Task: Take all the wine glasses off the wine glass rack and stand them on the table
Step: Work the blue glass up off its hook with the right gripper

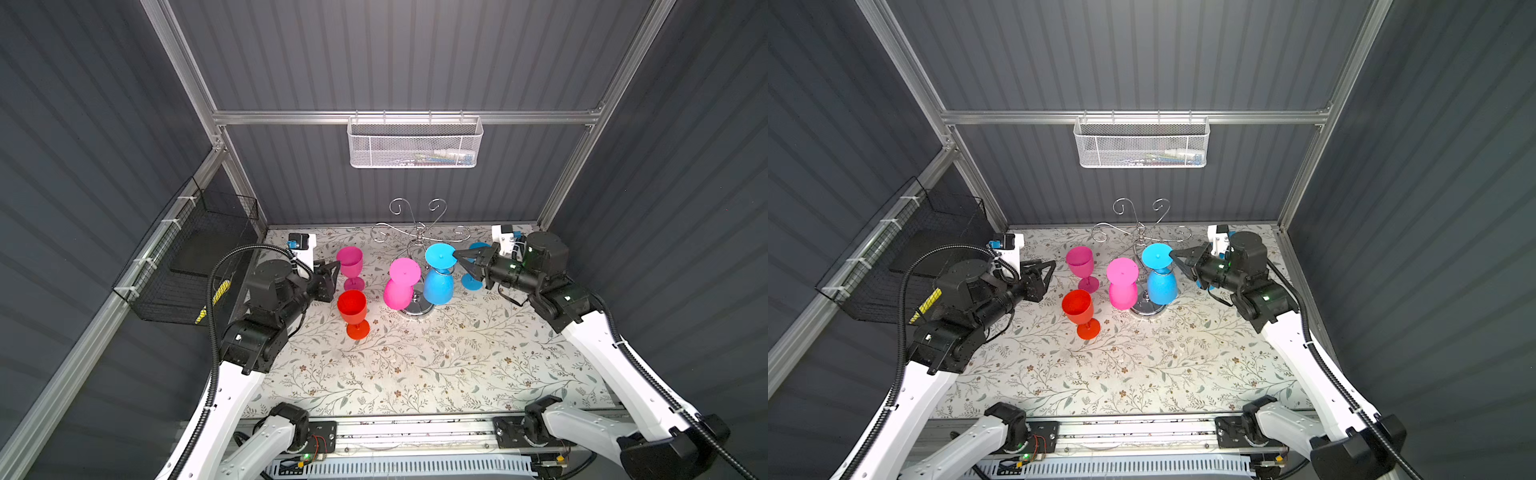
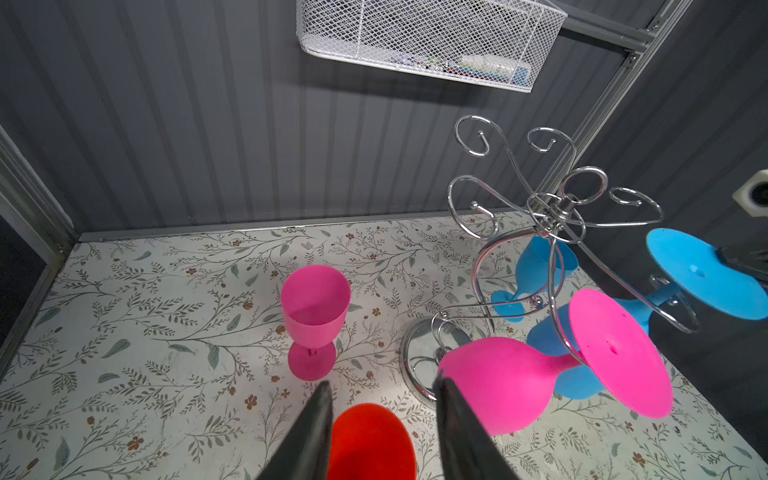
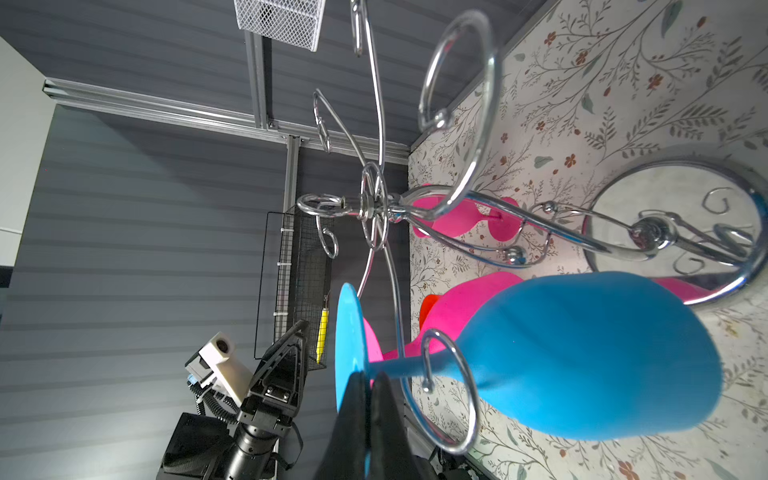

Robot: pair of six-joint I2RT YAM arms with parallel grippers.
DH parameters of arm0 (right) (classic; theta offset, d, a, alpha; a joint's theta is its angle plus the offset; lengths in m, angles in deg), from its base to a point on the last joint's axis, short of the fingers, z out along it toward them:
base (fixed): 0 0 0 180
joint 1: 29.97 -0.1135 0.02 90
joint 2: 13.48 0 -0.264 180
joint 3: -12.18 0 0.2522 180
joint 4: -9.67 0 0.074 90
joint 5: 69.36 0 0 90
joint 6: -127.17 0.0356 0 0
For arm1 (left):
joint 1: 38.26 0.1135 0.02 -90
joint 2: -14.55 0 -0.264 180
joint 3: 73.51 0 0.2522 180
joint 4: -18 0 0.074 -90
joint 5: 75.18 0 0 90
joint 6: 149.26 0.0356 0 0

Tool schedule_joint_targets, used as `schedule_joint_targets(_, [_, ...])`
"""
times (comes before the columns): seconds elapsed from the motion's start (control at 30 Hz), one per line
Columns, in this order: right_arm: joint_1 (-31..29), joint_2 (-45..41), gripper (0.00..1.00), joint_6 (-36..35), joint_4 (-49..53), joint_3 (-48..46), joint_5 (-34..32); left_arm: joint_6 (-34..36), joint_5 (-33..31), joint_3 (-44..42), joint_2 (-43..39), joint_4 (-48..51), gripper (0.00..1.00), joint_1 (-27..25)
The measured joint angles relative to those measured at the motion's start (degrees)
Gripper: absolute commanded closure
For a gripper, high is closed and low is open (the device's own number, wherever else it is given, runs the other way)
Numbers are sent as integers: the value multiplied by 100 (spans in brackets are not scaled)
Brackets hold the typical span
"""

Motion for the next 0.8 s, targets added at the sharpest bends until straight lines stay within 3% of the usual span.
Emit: schedule_joint_targets(0.8, [0, 85, 100, 350, 9, 70, -417, 68, -20, 0, -2, 42, 57, 0])
